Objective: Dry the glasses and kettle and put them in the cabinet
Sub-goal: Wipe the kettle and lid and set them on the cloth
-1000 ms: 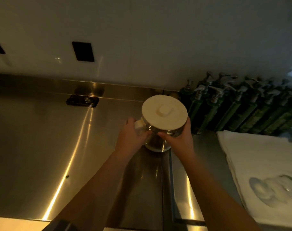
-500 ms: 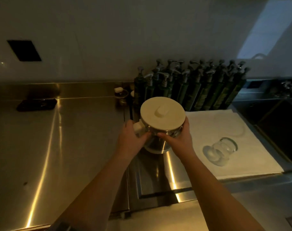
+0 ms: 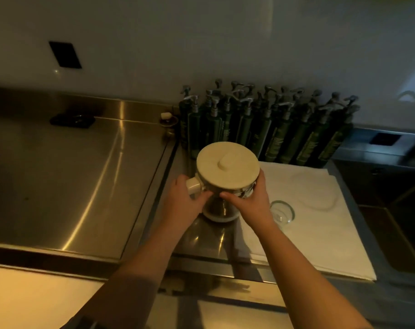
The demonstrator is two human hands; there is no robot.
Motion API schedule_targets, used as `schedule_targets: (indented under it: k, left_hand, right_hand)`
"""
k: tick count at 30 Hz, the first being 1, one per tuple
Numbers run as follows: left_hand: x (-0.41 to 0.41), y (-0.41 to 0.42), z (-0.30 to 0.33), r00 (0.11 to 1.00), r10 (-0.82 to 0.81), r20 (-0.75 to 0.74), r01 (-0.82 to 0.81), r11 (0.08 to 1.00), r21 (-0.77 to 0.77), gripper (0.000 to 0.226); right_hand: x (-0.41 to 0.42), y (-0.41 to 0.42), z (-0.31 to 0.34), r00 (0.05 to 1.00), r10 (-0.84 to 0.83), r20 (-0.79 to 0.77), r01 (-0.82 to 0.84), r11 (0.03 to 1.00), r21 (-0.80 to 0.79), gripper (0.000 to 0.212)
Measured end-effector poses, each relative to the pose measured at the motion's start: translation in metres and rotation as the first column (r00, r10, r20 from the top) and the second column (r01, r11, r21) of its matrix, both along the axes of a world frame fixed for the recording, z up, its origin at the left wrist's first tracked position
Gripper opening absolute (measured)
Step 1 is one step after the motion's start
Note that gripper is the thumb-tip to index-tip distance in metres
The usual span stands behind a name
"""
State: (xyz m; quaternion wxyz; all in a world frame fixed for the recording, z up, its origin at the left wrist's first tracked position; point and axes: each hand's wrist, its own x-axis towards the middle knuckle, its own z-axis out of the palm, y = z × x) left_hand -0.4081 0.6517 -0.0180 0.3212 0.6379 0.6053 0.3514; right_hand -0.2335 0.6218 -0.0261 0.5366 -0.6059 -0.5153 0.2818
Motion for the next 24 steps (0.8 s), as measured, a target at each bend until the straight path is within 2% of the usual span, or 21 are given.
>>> schedule_targets:
  k: [11,15,22,24]
  left_hand:
    - [0.02,-0.022,-0.01,0.996,0.069,-0.064,-0.071,0.997,-0.029,0.056]
    - [0.019,-0.022,-0.015,0.993,0.086,-0.074,-0.088,0.996,-0.028,0.057]
    - [0.014,-0.02,-0.021,0.996,0.075,-0.046,-0.076,0.997,-0.028,0.059]
    - [0.014,-0.019,-0.02,0.996,0.065,-0.068,-0.067,0.998,-0.02,0.061]
  right_hand:
    - [0.018,-0.014,-0.009,0.999,0.036,-0.038,-0.037,0.998,-0.042,0.109]
    - [0.016,-0.015,-0.012,0.999,0.042,-0.03,-0.044,0.998,-0.05,0.116]
    - [0.012,-0.019,-0.009,0.994,0.098,-0.043,-0.102,0.989,-0.104,0.127]
    - [0.012,-0.021,0.0,0.998,0.063,-0.002,-0.063,0.993,-0.1,0.125]
